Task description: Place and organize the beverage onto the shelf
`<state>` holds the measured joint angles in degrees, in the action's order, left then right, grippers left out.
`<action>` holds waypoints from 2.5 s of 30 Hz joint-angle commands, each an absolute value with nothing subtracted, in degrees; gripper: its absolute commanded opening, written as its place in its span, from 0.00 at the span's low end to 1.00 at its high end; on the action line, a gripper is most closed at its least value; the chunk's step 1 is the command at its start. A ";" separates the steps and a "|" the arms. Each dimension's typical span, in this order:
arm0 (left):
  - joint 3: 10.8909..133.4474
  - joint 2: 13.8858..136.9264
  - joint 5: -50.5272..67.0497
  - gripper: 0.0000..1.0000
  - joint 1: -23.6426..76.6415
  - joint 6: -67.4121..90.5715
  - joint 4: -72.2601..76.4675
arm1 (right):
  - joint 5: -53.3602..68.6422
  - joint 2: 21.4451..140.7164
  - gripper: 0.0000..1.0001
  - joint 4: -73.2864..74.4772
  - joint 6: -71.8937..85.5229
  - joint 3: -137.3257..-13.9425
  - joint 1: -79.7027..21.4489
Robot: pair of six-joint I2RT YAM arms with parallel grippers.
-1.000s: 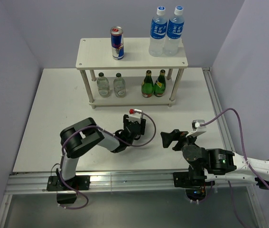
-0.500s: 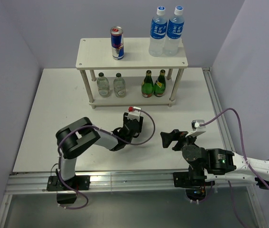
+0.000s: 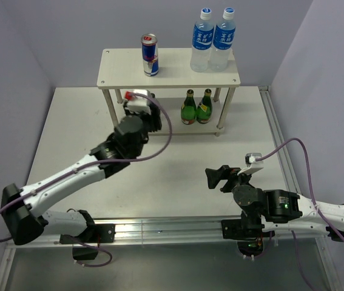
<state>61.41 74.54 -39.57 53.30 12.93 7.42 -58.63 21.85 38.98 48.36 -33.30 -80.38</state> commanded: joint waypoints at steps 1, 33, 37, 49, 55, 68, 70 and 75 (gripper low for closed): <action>69.59 69.17 -41.22 0.00 50.19 7.48 1.68 | -60.03 21.09 1.00 37.00 48.16 -32.70 -80.77; 109.69 96.50 -22.42 0.00 28.48 7.12 -14.59 | -59.77 18.28 1.00 37.09 48.08 -32.08 -80.86; 108.81 96.68 -22.59 0.06 27.77 7.91 -14.42 | -59.94 18.28 1.00 37.09 48.16 -32.17 -80.77; 105.21 94.40 -23.47 0.82 27.69 8.79 -13.18 | -60.03 18.19 1.00 37.35 48.43 -32.17 -80.77; 104.51 92.91 -23.73 0.87 27.69 9.58 -14.50 | -60.03 17.76 1.00 37.27 48.43 -32.08 -80.77; 89.14 75.61 -19.69 0.99 29.52 20.03 -22.05 | -59.94 17.75 1.00 37.18 48.25 -32.08 -80.77; 82.81 69.13 -21.34 0.99 32.07 21.18 -23.54 | -59.94 17.75 1.00 37.35 48.43 -32.17 -80.86; 81.90 58.73 -24.88 0.99 42.89 24.87 -35.40 | -59.06 18.19 1.00 36.30 47.11 -31.90 -80.77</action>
<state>79.75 63.92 -23.24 39.62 20.99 -29.06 -58.41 18.20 38.54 47.97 -32.25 -80.38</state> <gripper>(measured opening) 0.993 0.997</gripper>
